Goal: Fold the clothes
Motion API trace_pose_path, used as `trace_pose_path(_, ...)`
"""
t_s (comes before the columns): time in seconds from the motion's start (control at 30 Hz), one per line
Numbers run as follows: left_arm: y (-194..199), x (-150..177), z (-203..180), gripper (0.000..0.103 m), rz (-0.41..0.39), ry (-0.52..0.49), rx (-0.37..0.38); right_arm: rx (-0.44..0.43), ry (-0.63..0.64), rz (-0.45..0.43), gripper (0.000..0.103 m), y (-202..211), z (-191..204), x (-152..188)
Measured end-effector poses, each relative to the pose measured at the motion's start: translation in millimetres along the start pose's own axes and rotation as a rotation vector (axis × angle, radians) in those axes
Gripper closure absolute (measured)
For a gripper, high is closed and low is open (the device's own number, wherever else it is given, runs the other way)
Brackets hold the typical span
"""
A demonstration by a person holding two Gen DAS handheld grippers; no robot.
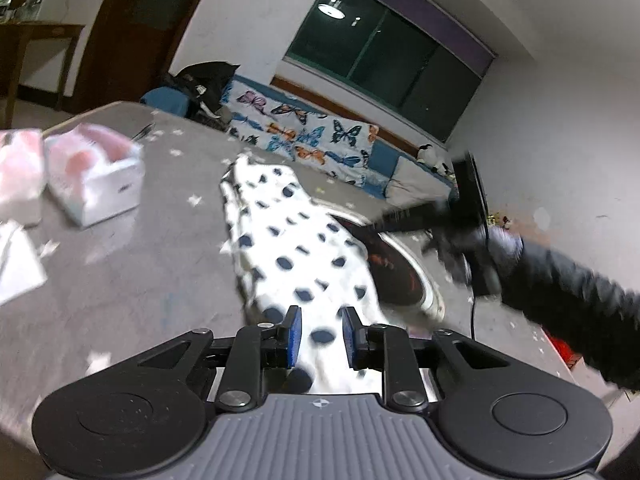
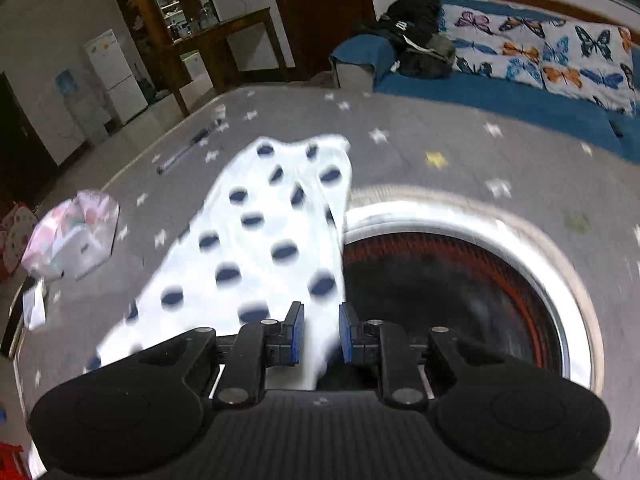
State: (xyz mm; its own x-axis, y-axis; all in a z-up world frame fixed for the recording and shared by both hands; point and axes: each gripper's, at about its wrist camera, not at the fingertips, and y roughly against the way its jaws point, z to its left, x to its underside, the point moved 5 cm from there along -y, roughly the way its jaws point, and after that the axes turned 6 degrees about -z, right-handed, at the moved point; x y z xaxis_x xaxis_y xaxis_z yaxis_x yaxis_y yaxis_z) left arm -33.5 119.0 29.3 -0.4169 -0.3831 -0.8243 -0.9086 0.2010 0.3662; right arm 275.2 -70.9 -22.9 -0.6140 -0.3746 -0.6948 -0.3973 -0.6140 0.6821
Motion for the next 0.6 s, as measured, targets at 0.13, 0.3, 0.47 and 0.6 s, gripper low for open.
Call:
trace_pose_path(0.13,-31,-22,-9,0.081,-0.005,-0.042,-0.024,-0.016,0.011,-0.014,0.085,14,-4,22)
trace_pose_path(0.3,-77,-32,-43,0.08,0.055,-0.129,0.029,-0.052,-0.005,-0.013,0.085,15,-7,35)
trace_pose_path(0.47,-125,-19,-85,0.078,0.146,-0.246,0.092,-0.157,-0.051,-0.029,0.085,9,-1,31)
trace_pose_path(0.6,-159,-10,-89,0.078,0.209,-0.281,0.113,-0.265,-0.093,-0.039,0.084,5,8,19)
